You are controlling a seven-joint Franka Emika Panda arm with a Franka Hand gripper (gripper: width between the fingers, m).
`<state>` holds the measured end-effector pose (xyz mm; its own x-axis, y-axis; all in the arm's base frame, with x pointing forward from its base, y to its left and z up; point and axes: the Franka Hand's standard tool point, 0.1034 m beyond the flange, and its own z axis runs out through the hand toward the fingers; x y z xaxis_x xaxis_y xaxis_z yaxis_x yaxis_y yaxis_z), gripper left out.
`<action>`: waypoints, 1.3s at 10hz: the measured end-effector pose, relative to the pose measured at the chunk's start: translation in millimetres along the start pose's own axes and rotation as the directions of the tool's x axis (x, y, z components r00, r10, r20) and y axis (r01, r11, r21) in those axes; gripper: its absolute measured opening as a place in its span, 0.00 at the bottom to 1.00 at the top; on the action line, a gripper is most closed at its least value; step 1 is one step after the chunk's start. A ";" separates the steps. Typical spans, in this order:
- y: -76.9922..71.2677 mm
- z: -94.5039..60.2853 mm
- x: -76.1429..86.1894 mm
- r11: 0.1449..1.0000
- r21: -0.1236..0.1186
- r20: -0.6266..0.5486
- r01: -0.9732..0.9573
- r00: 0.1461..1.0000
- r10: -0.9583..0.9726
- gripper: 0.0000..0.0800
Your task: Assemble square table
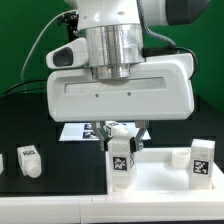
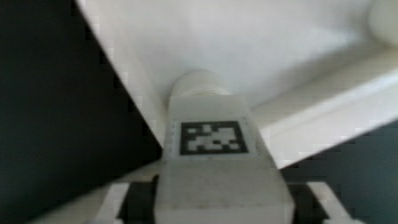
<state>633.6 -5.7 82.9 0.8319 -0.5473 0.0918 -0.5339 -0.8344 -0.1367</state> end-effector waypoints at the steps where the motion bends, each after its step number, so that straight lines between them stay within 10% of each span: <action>1: 0.5 0.0 0.0 0.980 -0.008 -0.005 -0.197 0.980 0.197 0.36; 5: 0.8 0.6 -1.2 0.655 -0.010 0.016 -0.755 0.655 0.755 0.36; 7: -0.9 1.0 -3.0 0.716 -0.021 0.016 -0.697 0.716 0.698 0.41; 8: -5.8 -0.3 -4.5 0.797 -0.033 0.021 -0.603 0.797 0.603 0.64; 10: -3.7 -2.0 2.2 0.964 -0.017 0.038 -0.267 0.963 0.267 0.77; 13: -3.2 -1.5 0.3 1.000 -0.010 0.062 0.014 0.998 -0.013 0.81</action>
Offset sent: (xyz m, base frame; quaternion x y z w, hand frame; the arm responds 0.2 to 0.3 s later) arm 0.0239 0.0187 0.0016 0.0816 -0.0197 0.4899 0.8677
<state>635.3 -3.3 84.9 0.8468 -0.5310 0.0319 -0.5236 -0.8426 -0.1259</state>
